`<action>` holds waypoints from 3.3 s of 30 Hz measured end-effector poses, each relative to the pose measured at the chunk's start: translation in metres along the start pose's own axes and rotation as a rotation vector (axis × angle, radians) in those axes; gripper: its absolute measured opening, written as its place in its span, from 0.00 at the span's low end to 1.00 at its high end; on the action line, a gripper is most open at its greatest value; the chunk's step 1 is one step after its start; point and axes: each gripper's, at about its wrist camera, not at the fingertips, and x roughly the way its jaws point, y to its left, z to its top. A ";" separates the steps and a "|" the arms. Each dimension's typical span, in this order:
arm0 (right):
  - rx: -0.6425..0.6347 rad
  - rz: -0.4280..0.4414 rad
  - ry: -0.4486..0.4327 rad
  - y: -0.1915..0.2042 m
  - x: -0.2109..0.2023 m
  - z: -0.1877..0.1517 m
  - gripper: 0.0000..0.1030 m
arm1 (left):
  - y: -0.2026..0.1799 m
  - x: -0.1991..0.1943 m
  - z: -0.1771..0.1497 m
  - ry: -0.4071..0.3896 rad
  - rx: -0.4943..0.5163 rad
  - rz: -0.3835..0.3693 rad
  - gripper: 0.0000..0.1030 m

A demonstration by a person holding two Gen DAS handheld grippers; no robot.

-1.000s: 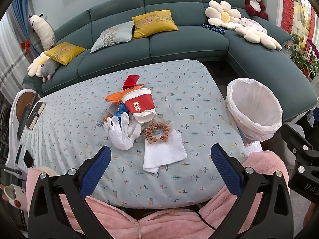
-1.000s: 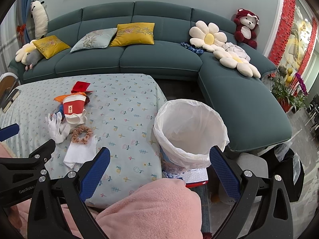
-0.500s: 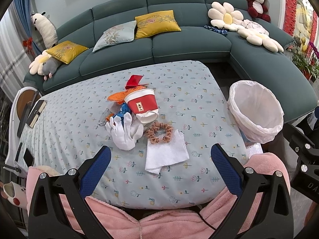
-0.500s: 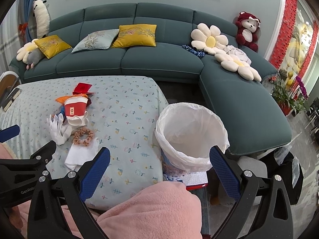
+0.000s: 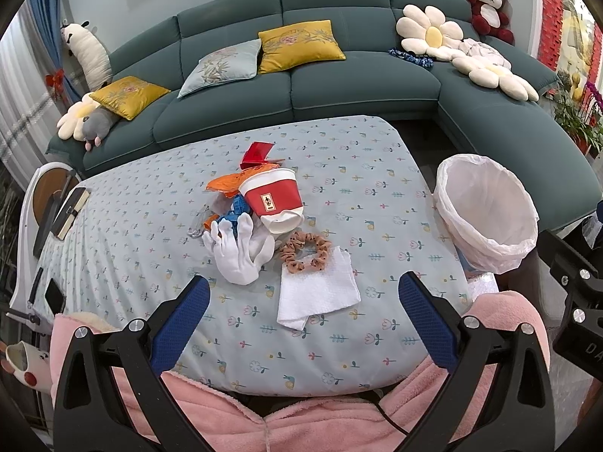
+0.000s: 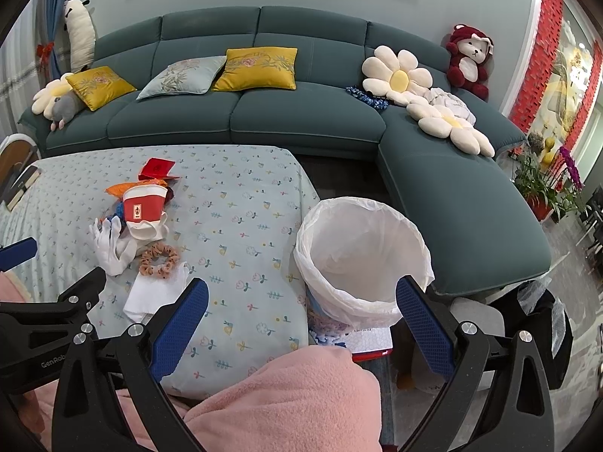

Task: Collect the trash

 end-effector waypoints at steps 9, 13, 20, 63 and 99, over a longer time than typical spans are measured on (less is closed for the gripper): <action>0.001 -0.001 0.000 0.000 0.000 0.000 0.93 | 0.003 0.000 0.000 -0.010 0.001 0.006 0.93; 0.000 -0.002 -0.001 0.001 0.000 0.000 0.93 | 0.003 -0.001 0.000 -0.010 0.000 0.007 0.93; -0.006 -0.002 -0.010 0.005 -0.003 0.008 0.93 | 0.005 0.002 -0.001 -0.007 -0.011 0.014 0.93; 0.018 0.014 -0.046 0.020 0.008 0.013 0.93 | 0.037 0.021 0.007 -0.041 -0.056 -0.072 0.93; -0.013 0.202 0.240 0.147 0.171 -0.032 0.77 | 0.138 0.199 -0.025 0.196 -0.202 -0.158 0.60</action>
